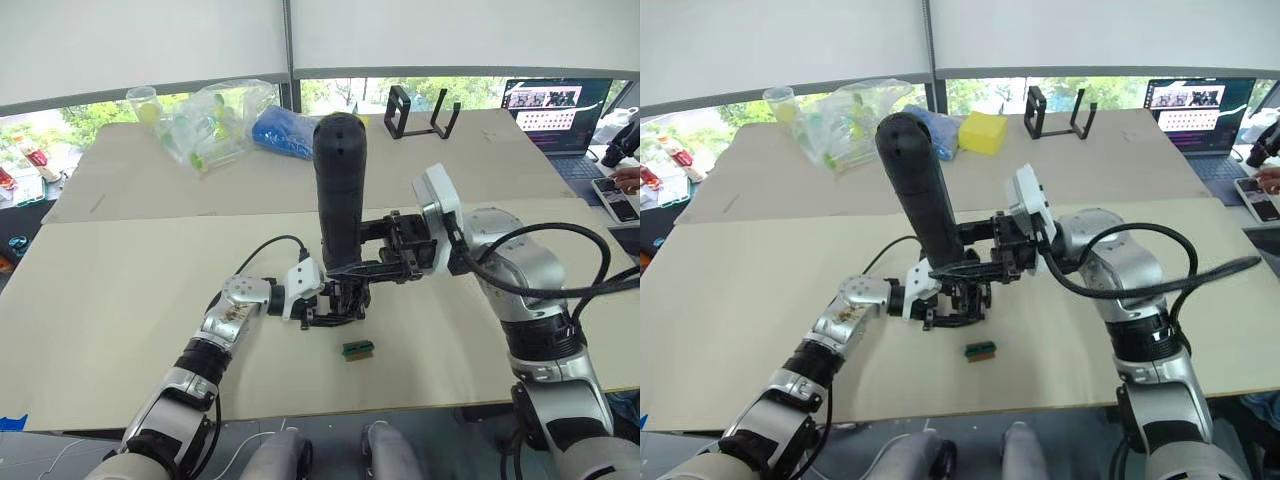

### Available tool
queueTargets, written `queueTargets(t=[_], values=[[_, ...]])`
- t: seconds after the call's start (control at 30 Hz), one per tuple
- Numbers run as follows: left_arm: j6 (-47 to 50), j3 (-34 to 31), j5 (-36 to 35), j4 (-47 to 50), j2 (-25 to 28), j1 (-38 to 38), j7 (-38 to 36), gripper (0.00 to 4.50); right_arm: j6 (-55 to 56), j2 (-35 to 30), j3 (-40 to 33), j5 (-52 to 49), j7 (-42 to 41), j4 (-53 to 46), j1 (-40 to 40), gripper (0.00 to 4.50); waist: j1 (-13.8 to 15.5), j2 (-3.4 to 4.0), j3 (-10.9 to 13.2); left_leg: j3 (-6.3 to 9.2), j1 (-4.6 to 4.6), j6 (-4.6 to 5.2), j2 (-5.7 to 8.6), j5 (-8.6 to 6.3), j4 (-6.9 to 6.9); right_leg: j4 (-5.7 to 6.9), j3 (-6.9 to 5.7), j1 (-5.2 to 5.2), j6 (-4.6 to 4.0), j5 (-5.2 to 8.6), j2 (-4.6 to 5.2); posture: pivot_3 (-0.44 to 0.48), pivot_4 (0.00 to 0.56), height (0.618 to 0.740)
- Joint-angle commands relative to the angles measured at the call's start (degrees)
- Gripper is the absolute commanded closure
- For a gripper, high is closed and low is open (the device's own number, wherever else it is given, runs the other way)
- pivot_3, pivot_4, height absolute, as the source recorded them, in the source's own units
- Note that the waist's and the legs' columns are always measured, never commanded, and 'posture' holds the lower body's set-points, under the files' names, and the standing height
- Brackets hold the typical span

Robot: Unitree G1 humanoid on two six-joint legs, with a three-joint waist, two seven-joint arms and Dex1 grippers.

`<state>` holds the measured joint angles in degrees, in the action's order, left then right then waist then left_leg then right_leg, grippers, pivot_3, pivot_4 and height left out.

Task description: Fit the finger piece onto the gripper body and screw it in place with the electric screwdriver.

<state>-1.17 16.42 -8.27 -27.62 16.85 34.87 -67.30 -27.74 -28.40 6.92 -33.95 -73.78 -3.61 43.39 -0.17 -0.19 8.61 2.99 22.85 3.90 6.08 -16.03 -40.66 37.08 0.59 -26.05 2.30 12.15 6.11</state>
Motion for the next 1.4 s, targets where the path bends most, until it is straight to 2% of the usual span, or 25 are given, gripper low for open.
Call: queueTargets(t=[0.03,0.3,0.67,1.4], values=[[-0.4,-1.5,0.7,-0.8,0.3,1.5,1.7,2.19,-2.3,-0.1,1.3,1.5,0.8,3.6,1.0,2.57,0.1,-0.02,0.0,0.0,0.0,0.0,0.0,0.0,-0.02,0.0,0.0,0.0,0.0,0.0,0.0,0.0,0.15,0.737],[-0.8,-2.1,0.7,-0.8,0.7,1.2,2.0,2.19,2.1,-0.1,2.3,3.6,-1.9,8.0,1.0,2.58,0.1,-0.08,-0.2,0.0,-0.01,0.0,-0.01,0.0,-0.04,0.01,0.01,0.02,0.0,0.0,0.01,0.0,0.15,0.737],[-1.3,-2.2,0.9,-1.9,0.9,1.7,2.2,2.19,0.5,-1.6,3.8,3.6,-2.7,6.9,-0.6,2.58,0.1,-0.13,-0.2,0.0,-0.02,0.0,-0.02,0.0,-0.04,0.01,0.02,0.02,0.0,0.0,0.02,0.0,0.15,0.737],[-0.9,-2.2,0.8,0.1,1.3,0.4,2.4,2.19,5.6,-1.2,3.7,4.5,-1.8,7.9,-3.3,2.58,0.0,-0.46,-0.7,0.01,-0.05,-0.01,-0.05,-0.01,-0.02,0.0,0.03,0.04,0.0,0.0,0.02,0.0,0.15,0.737]])
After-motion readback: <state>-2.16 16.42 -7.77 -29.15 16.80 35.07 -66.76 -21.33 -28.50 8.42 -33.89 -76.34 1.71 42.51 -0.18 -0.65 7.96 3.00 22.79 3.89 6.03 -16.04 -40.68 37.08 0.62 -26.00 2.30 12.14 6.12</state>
